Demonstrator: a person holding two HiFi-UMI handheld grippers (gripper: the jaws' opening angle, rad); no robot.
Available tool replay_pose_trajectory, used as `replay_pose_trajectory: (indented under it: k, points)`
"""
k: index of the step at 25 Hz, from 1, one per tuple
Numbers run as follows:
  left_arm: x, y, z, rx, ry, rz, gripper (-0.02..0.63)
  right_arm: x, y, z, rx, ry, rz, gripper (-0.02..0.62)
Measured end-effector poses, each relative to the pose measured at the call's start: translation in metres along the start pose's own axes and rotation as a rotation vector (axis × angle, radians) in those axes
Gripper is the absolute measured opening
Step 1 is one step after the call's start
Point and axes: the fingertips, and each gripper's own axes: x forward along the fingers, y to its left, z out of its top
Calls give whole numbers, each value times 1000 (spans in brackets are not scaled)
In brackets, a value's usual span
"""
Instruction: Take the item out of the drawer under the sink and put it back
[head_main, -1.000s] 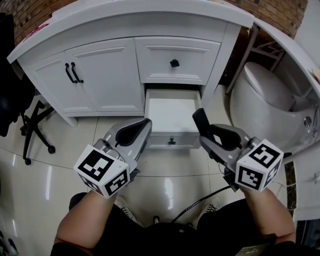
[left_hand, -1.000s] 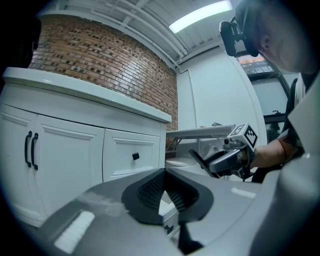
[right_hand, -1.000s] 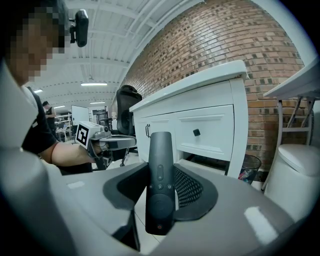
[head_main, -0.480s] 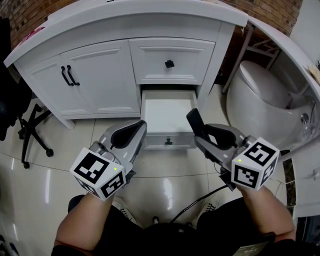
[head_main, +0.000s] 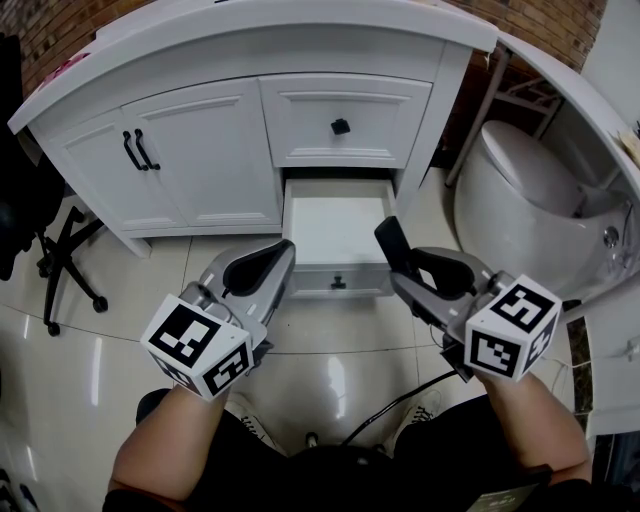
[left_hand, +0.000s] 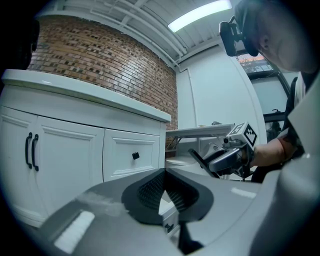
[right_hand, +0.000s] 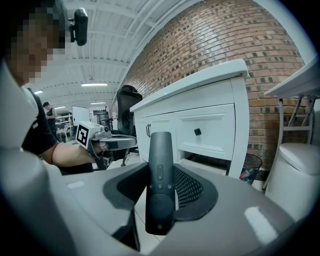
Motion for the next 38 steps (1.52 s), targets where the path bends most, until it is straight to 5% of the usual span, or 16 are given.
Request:
replay_pose_trajectory:
  k: [27, 32, 38]
  points:
    - [-4, -1, 6, 12, -10, 12, 6, 14, -12, 9, 52, 9, 6, 166]
    - [-4, -2, 6, 21, -9, 6, 5, 31, -17, 24, -4, 54, 28, 166]
    - [-2, 4, 3, 8, -1, 11, 6, 98, -66, 5, -185, 241, -12, 166]
